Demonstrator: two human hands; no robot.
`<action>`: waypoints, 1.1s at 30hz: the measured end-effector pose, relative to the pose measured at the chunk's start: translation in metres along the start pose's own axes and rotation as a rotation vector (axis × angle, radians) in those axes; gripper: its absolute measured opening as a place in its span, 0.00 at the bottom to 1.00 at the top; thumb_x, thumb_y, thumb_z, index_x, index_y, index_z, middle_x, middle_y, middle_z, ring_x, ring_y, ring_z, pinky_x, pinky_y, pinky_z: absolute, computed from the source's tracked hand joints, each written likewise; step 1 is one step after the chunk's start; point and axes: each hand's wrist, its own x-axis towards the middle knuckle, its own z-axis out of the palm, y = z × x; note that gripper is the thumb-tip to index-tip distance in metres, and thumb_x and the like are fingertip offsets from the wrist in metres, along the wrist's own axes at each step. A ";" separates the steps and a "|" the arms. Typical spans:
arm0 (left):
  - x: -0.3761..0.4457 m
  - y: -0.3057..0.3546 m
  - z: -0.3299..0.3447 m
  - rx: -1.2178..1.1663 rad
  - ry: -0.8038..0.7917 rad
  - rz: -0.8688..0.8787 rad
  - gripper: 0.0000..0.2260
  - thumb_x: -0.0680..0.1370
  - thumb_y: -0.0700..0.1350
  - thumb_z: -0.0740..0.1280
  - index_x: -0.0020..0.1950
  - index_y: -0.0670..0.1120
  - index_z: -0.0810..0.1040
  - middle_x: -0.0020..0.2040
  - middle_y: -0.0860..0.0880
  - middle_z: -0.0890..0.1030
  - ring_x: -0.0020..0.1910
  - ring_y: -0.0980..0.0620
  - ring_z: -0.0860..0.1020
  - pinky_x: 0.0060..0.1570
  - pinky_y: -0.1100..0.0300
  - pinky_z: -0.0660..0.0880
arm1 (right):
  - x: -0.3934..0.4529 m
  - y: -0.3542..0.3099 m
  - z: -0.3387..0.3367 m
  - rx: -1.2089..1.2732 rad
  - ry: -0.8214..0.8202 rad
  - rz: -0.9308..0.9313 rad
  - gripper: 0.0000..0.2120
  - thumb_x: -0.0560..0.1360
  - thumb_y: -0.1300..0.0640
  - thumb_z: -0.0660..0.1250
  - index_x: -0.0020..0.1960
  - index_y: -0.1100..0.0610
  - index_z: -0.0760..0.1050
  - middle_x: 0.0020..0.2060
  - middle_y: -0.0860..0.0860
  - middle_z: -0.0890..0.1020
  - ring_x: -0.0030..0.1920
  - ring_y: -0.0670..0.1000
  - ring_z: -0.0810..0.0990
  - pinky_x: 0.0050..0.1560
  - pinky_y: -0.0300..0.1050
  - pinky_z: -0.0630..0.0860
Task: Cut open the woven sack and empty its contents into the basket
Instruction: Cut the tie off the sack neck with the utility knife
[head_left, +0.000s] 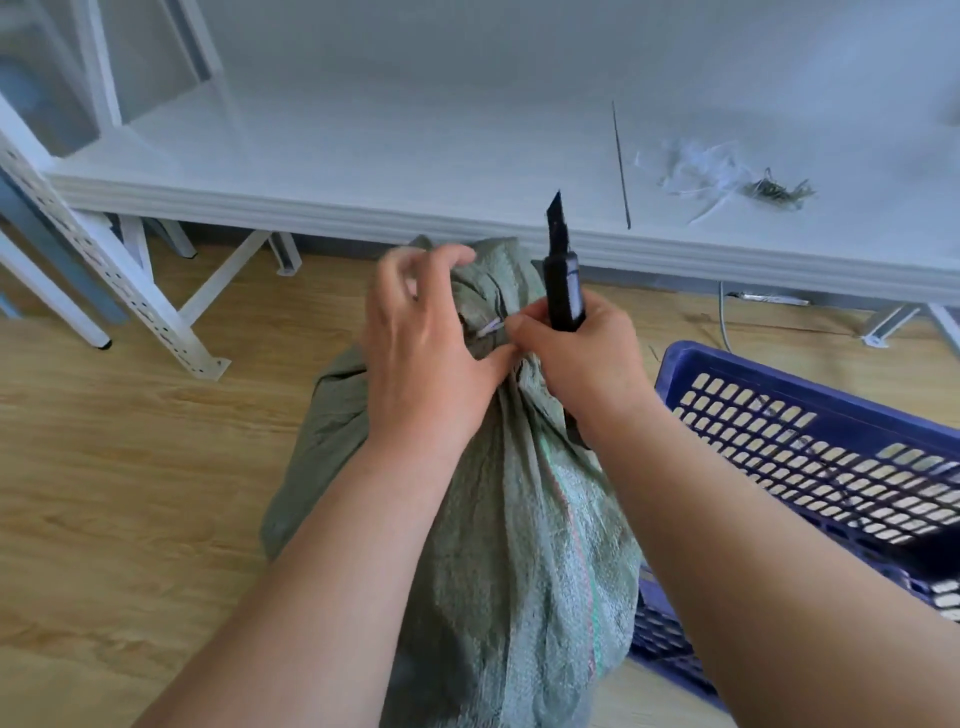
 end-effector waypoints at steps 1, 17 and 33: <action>0.004 0.004 -0.001 -0.019 -0.016 -0.021 0.34 0.65 0.52 0.80 0.65 0.50 0.68 0.62 0.47 0.67 0.60 0.46 0.74 0.57 0.46 0.76 | 0.006 -0.006 -0.007 0.048 0.016 0.014 0.06 0.70 0.59 0.72 0.38 0.53 0.76 0.27 0.46 0.75 0.26 0.47 0.71 0.31 0.43 0.70; 0.091 0.115 0.060 -0.068 -0.451 0.012 0.19 0.77 0.48 0.69 0.68 0.52 0.72 0.63 0.52 0.75 0.58 0.51 0.77 0.59 0.52 0.74 | 0.104 -0.043 -0.123 0.166 0.351 0.017 0.03 0.68 0.56 0.71 0.41 0.52 0.78 0.31 0.49 0.79 0.32 0.52 0.73 0.37 0.46 0.72; 0.100 0.112 0.072 -0.036 -0.484 -0.104 0.19 0.77 0.50 0.68 0.67 0.52 0.71 0.63 0.52 0.75 0.60 0.51 0.76 0.60 0.51 0.74 | 0.161 -0.007 -0.127 -0.094 0.270 0.120 0.13 0.74 0.59 0.66 0.58 0.53 0.79 0.41 0.52 0.81 0.38 0.54 0.78 0.42 0.47 0.78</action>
